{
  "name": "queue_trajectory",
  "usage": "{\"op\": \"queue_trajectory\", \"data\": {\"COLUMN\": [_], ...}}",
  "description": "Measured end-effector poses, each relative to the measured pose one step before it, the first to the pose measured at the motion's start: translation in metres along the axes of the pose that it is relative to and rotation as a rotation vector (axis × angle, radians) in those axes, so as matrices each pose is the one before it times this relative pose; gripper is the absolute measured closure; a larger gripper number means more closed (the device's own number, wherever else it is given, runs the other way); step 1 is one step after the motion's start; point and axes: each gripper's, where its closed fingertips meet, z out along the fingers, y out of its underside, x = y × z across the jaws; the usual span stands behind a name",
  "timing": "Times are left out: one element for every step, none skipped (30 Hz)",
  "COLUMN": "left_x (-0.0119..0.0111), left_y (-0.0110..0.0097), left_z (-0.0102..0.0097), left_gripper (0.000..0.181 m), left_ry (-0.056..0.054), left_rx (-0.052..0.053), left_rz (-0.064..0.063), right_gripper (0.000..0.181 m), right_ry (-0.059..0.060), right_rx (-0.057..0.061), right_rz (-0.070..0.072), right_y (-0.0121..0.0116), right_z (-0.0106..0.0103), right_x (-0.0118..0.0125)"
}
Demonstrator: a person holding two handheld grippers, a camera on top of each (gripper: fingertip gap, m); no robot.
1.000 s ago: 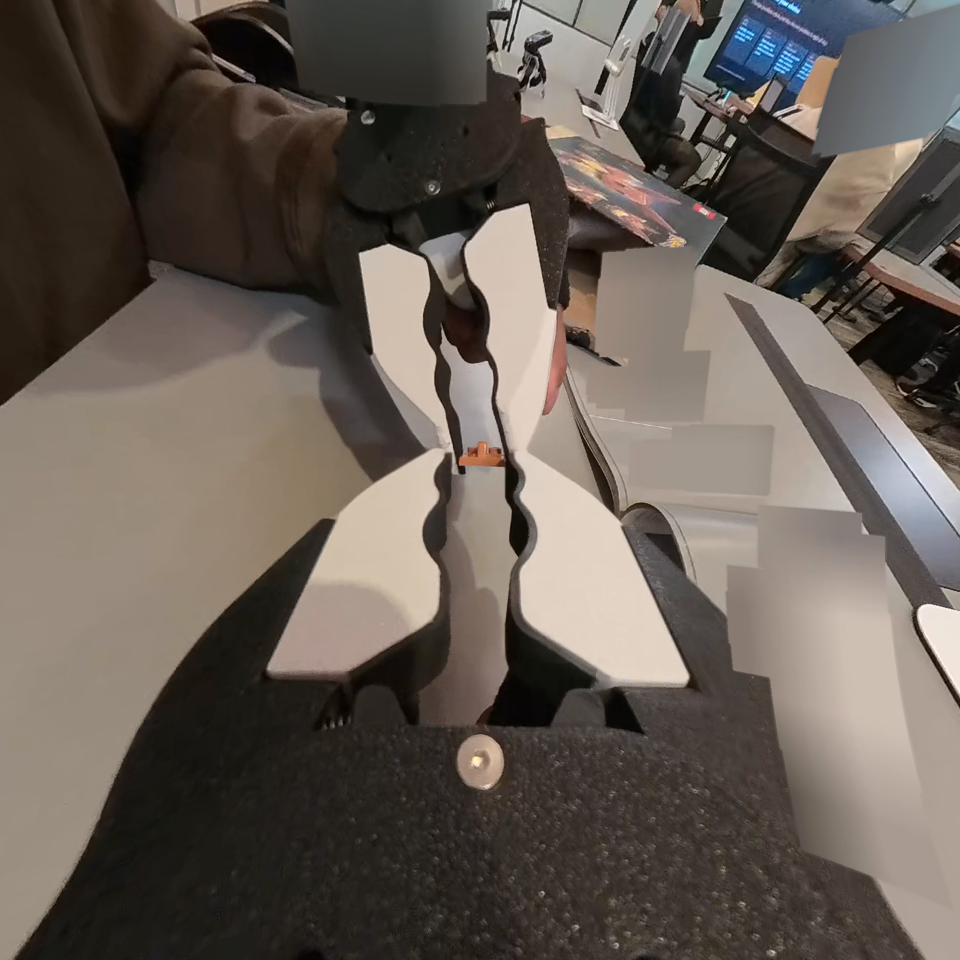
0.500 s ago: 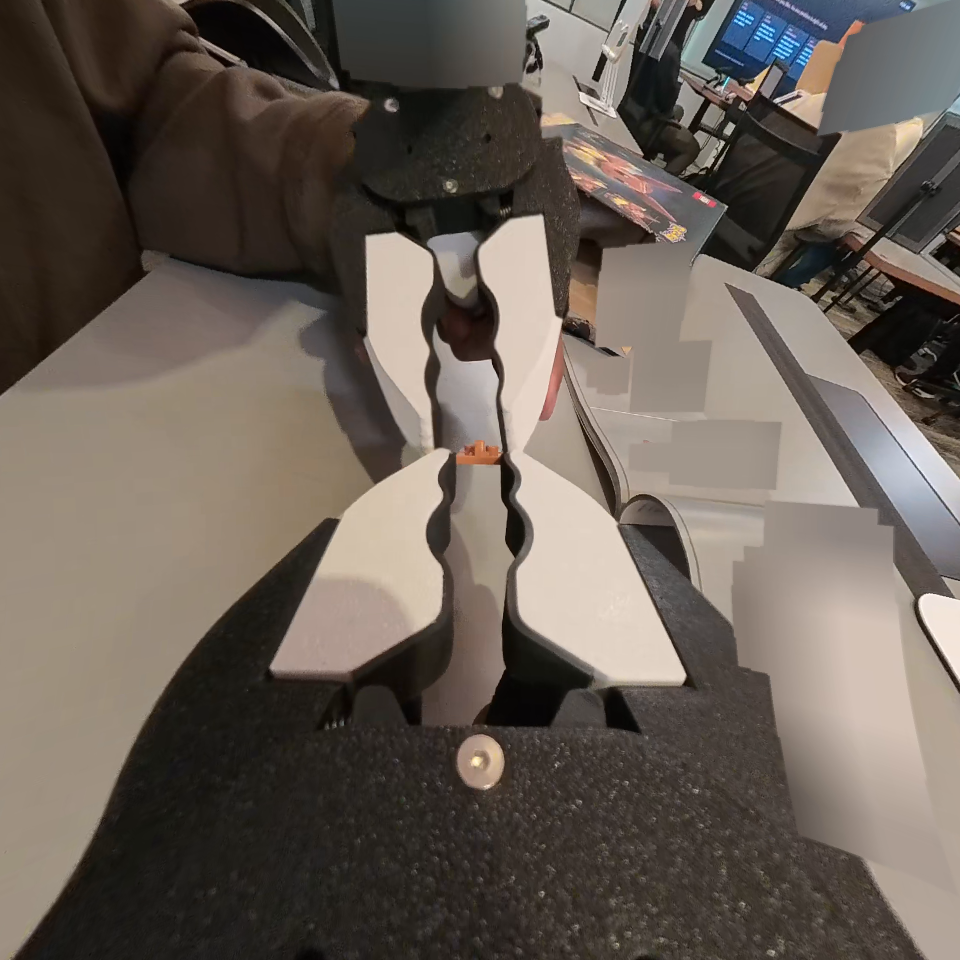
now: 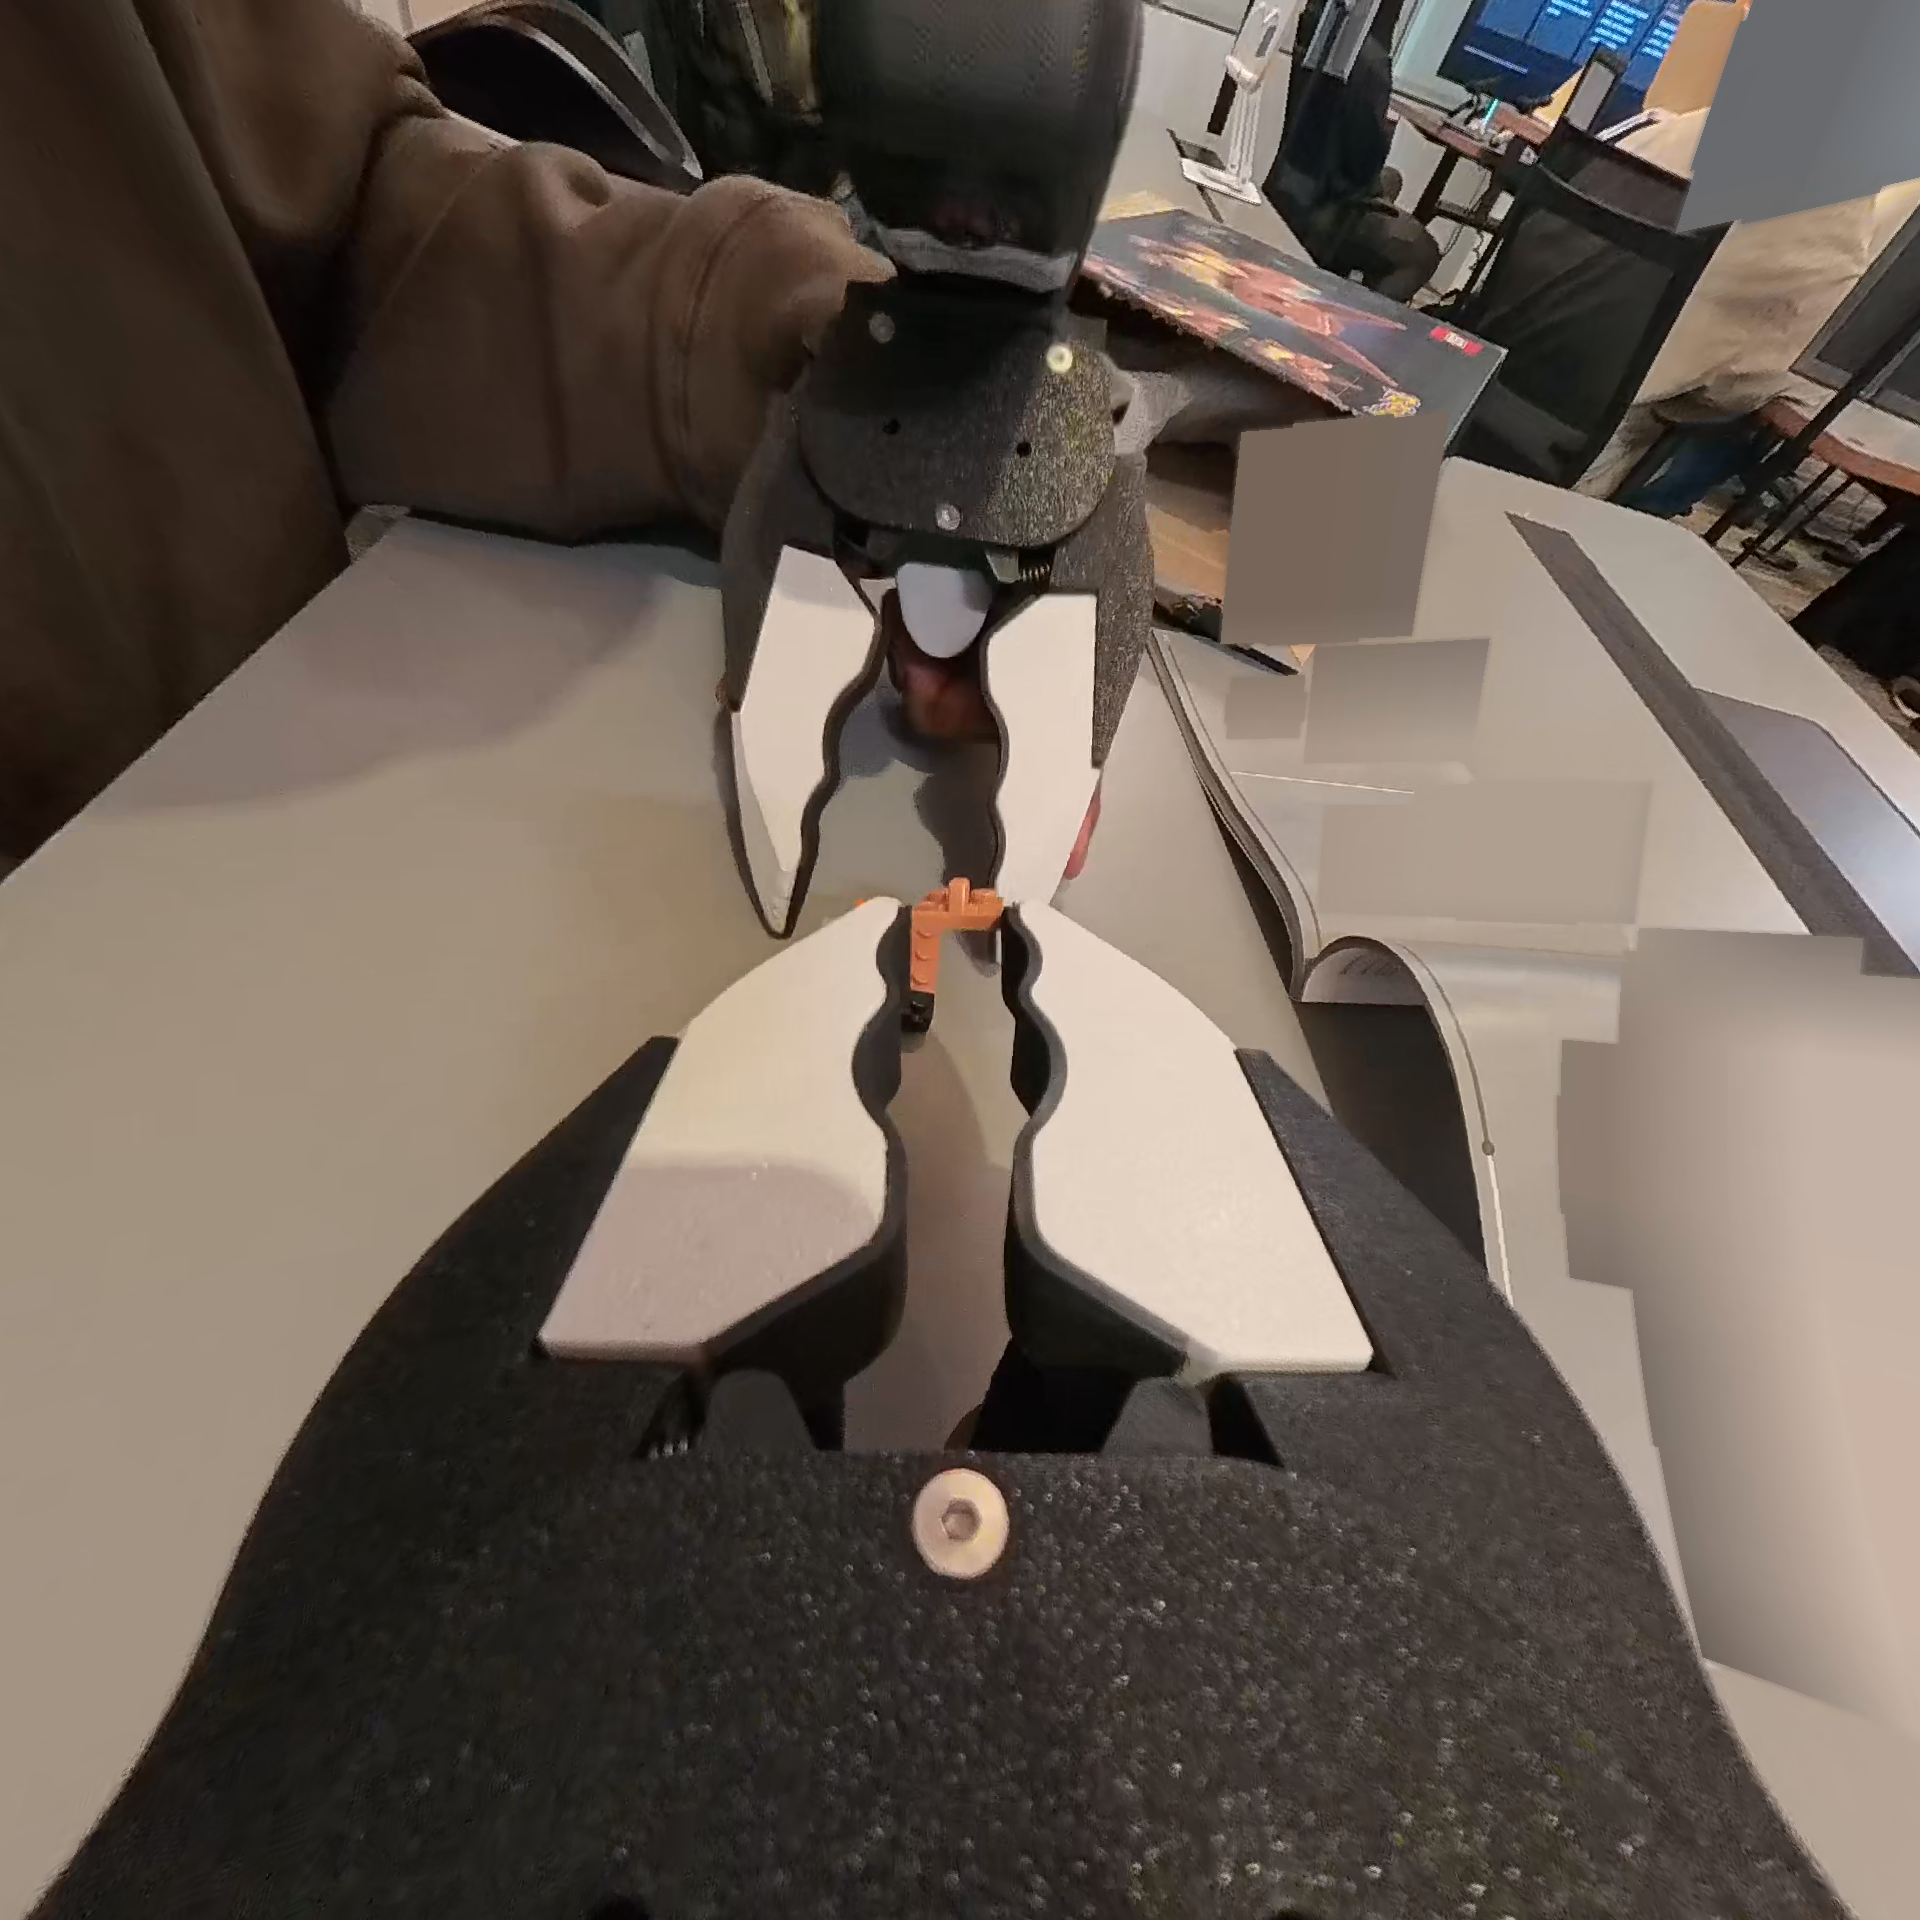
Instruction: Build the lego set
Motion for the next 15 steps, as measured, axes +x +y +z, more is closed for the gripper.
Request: {"op": "queue_trajectory", "data": {"left_x": [-0.00043,0.00037,0.00061,0.00007,-0.00120,-0.00147,-0.00103,0.00006,0.00100,0.00157,0.00043,-0.00037,-0.00032,-0.00020,0.00005], "left_y": [-0.00046,-0.00028,-0.00072,-0.00053,-0.00011,-0.00005,0.00012,0.00010,-0.00030,-0.00057,-0.00091,-0.00052,-0.00100,-0.00142,-0.00143], "left_z": [0.00090,0.00079,0.00107,0.00099,0.00048,0.00019,0.00008,-0.00003,0.00002,-0.00003,0.00019,0.00057,0.00050,0.00044,0.00059], "left_gripper": [0.128,0.128,0.128,0.128,0.128,0.129,0.130,0.133,0.137,0.144,0.148,0.148,0.148,0.148,0.148], "left_ry": [0.0008,0.0052,0.0067,0.0031,-0.0061,-0.0079,-0.0063,-0.0013,0.0004,0.0025,-0.0032,-0.0023,-0.0003,0.0002,0.0025], "left_rx": [0.0033,0.0011,0.0038,0.0020,-0.0019,-0.0008,-0.0024,-0.0037,-0.0019,-0.0001,0.0022,-0.0005,0.0066,0.0118,0.0122], "left_rz": [-0.0115,-0.0120,-0.0147,-0.0149,-0.0099,-0.0090,-0.0062,0.0005,0.0080,0.0137,0.0122,0.0002,-0.0004,0.0003,-0.0020], "right_gripper": [0.165,0.165,0.165,0.165,0.165,0.165,0.165,0.165,0.165,0.165,0.165,0.165,0.165,0.165,0.165], "right_ry": [0.0006,0.0006,0.0001,-0.0008,-0.0016,-0.0011,0.0003,0.0010,0.0004,-0.0012,-0.0030,-0.0039,-0.0038,-0.0032,-0.0021], "right_rx": [0.0013,0.0012,0.0012,0.0012,0.0017,0.0012,0.0001,-0.0004,0.0004,0.0022,0.0031,0.0016,-0.0021,-0.0058,-0.0061], "right_rz": [0.0020,0.0011,0.0015,0.0028,0.0034,0.0026,0.0013,0.0008,0.0020,0.0042,0.0061,0.0056,0.0031,0.0009,-0.0003], "right_y": [0.00004,0.00001,0.00015,0.00005,0.00010,0.00004,0.00028,0.00027,0.00024,0.00004,0.00004,0.00024,0.00082,0.00126,0.00116], "right_z": [0.00001,0.00007,0.00019,0.00023,0.00024,0.00024,0.00019,0.00027,0.00021,0.00028,0.00045,0.00057,0.00071,0.00081,0.00052], "right_x": [0.00019,0.00019,-0.00002,-0.00013,-0.00023,-0.00017,0.00009,0.00008,0.00005,-0.00024,-0.00041,-0.00059,-0.00080,-0.00065,-0.00045]}}
